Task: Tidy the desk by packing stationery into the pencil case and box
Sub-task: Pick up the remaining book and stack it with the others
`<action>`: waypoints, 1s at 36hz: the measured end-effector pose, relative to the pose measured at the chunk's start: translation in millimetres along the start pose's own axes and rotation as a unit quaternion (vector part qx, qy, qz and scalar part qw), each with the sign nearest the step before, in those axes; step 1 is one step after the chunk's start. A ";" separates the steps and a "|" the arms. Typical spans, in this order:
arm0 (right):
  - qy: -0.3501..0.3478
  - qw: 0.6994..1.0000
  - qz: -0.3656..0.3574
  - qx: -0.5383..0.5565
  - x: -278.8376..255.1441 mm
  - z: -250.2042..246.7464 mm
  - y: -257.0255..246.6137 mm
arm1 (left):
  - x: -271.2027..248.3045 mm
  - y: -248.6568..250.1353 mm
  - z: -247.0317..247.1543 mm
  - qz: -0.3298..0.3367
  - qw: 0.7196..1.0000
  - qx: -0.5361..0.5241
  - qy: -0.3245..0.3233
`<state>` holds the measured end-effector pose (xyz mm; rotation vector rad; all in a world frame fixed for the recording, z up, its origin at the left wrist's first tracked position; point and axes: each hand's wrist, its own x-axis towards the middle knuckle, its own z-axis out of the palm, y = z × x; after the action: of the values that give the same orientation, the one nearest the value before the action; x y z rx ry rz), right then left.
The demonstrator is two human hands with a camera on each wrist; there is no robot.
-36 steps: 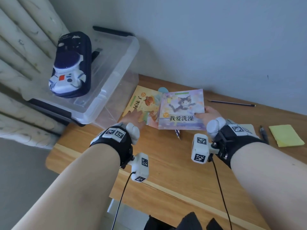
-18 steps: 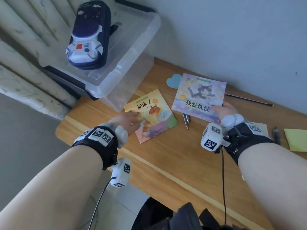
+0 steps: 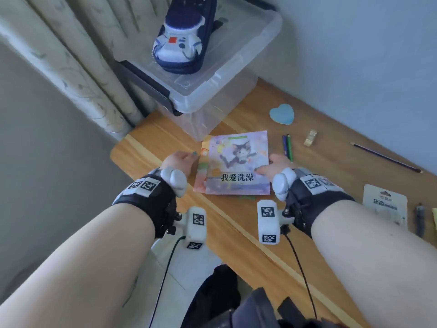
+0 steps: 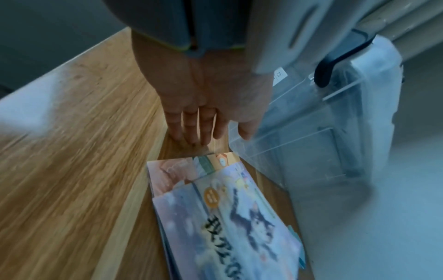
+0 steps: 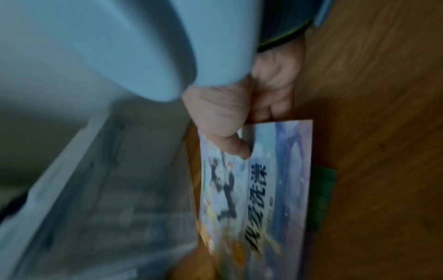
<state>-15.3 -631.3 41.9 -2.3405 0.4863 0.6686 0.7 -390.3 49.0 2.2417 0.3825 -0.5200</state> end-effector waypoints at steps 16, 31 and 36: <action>-0.017 0.998 0.063 0.017 -26.8 -11.9 74.4 | -28.8 39.5 89.4 -0.111 0.987 -0.095 -0.061; 0.076 0.966 0.019 0.247 -28.5 -10.7 85.3 | -45.9 37.5 90.8 0.095 0.978 -0.178 -0.063; 0.080 0.979 0.026 0.184 -27.4 -1.5 80.5 | -48.2 33.9 97.2 0.083 0.976 -0.190 -0.063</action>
<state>-76.6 -685.9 19.8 -2.0430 0.6821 0.3766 -50.4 -490.8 34.7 1.8418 0.2044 -0.4552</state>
